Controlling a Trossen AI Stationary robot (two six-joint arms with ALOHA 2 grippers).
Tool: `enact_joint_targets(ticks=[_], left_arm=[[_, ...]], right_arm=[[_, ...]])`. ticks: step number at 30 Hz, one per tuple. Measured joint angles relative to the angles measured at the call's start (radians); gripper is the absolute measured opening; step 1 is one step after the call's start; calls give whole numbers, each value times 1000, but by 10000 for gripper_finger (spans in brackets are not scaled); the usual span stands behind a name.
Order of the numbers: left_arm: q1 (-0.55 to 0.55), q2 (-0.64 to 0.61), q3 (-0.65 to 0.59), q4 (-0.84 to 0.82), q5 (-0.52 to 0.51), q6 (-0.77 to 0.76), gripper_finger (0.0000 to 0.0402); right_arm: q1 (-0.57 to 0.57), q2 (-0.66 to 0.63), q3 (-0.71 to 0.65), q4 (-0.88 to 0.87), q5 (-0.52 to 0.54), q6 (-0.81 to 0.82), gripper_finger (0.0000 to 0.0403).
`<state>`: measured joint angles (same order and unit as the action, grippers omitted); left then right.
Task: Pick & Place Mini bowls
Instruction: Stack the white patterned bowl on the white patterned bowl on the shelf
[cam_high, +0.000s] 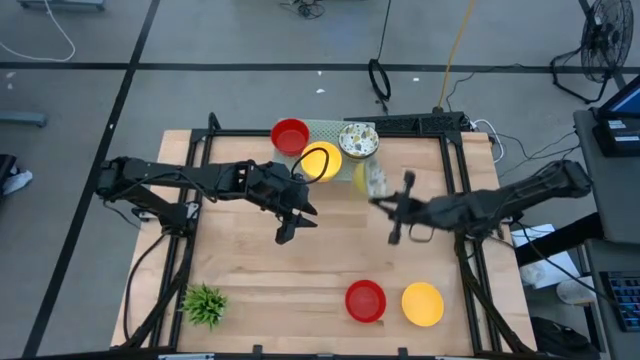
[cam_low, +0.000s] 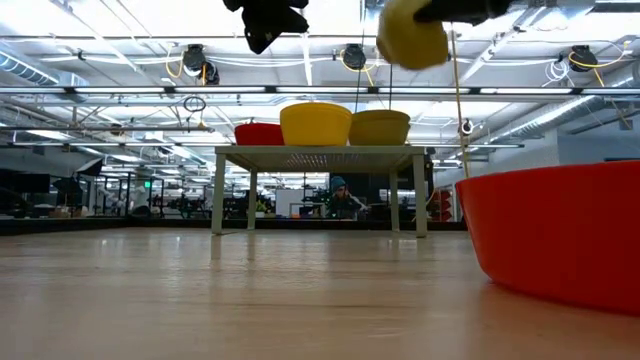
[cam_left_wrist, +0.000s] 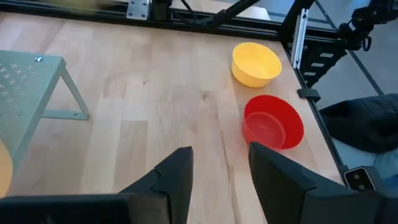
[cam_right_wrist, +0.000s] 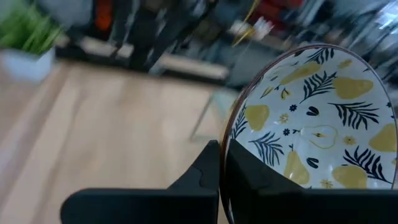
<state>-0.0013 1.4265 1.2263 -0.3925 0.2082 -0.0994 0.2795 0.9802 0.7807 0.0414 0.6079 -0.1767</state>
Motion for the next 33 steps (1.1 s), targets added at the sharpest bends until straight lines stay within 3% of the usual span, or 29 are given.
enact_joint_targets(ticks=[8,16,26,33], left_arm=[[0,0,0,1,0,-7,159],[0,0,0,1,-34,-11,159],[0,0,0,1,-34,-14,159],[0,0,0,-2,-34,-14,159]], right_arm=[[-215,2,3,81,-7,-173,1],[-415,114,142,-34,-46,-180,1],[-512,281,363,-322,-68,-72,2],[-547,374,430,-394,-105,-40,5]])
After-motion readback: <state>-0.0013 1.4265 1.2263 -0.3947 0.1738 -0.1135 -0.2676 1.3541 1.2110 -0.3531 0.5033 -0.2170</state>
